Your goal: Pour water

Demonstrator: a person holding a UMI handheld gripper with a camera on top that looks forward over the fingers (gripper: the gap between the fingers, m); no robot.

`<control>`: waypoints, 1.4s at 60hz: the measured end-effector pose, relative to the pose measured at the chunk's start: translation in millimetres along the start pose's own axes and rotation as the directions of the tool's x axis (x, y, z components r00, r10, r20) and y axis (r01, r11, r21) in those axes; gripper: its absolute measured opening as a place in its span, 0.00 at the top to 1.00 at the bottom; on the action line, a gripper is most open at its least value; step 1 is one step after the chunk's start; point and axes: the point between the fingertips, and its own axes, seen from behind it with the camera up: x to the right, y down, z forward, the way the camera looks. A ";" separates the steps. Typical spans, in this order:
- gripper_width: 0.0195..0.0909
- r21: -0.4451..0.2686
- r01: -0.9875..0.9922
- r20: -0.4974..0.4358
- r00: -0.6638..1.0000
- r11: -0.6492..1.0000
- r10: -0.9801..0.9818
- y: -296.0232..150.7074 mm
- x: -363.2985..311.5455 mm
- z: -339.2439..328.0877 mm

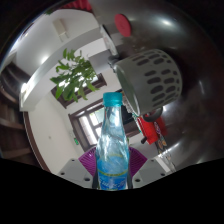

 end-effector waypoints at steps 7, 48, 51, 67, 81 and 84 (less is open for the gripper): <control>0.72 0.023 -0.058 -0.021 0.998 0.998 0.059 25.1 8.6 -4.2; 0.71 -0.144 0.983 -0.181 -0.139 -0.114 -0.974 139.4 -102.0 -68.7; 0.71 -0.139 0.962 -0.267 -0.263 -0.233 -0.927 119.0 -126.5 -79.2; 0.69 -0.196 0.893 -0.492 -0.447 -0.406 -0.747 -31.0 -133.7 -100.5; 0.69 -0.305 0.869 -0.509 -0.494 -0.389 -0.705 -126.7 -66.7 -88.3; 0.68 -0.314 0.866 -0.504 -0.500 -0.390 -0.704 -138.3 -54.8 -89.1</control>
